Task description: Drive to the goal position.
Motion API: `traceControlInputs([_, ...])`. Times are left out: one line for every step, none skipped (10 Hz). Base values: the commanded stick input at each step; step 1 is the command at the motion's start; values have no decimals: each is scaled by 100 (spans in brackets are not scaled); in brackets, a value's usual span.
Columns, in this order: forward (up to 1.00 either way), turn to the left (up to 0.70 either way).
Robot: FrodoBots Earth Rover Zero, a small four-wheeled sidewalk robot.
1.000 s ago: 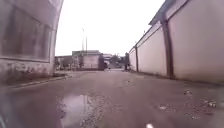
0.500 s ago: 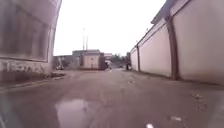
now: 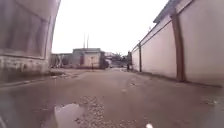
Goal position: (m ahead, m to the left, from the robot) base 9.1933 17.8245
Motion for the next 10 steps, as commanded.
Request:
traceControlInputs([70, 0])
traceControlInputs([70, 35])
traceControlInputs([70, 35])
traceControlInputs([70, 35])
traceControlInputs([70, 20])
traceControlInputs([70, 0])
traceControlInputs([70, 0])
traceControlInputs([70, 0])
traceControlInputs([70, 0])
traceControlInputs([70, 0])
